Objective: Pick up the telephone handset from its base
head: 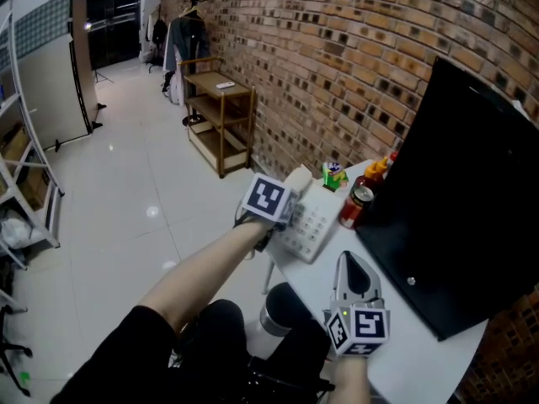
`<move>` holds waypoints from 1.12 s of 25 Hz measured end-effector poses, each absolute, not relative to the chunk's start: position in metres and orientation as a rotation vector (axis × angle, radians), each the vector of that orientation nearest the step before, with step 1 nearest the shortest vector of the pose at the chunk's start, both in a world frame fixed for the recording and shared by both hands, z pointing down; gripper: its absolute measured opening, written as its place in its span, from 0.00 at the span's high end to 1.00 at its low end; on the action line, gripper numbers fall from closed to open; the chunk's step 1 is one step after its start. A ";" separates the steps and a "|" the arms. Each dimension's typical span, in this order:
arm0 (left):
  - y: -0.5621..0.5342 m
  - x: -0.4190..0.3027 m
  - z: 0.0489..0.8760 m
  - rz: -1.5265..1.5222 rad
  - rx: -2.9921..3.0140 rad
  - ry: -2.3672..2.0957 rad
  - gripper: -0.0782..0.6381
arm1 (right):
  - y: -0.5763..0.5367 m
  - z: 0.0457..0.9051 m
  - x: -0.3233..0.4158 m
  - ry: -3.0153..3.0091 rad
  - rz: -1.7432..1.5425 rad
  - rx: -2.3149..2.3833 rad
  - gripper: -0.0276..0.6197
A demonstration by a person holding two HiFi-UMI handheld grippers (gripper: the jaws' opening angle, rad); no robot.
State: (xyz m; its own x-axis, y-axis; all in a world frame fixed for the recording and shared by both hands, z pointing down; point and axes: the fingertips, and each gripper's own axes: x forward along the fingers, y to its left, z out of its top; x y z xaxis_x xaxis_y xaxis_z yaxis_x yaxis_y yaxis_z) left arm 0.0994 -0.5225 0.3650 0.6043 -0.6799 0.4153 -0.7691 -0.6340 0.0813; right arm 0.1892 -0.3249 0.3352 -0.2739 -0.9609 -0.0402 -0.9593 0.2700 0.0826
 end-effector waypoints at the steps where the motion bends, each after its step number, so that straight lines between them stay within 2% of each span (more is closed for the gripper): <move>1: -0.520 0.098 0.363 0.500 2.586 -1.191 0.58 | -0.325 0.336 0.190 -2.489 -0.141 1.881 0.94; 7: -0.500 0.085 0.345 0.438 2.666 -1.205 0.58 | -0.328 0.332 0.192 -2.457 -0.132 1.915 0.94; 15: -0.459 0.058 0.298 -0.154 2.734 -0.818 0.58 | -0.326 0.327 0.191 -2.472 -0.218 1.818 0.94; 28: -0.392 0.005 0.275 -0.562 2.935 -0.419 0.58 | -0.331 0.335 0.182 -2.574 -0.172 1.713 0.94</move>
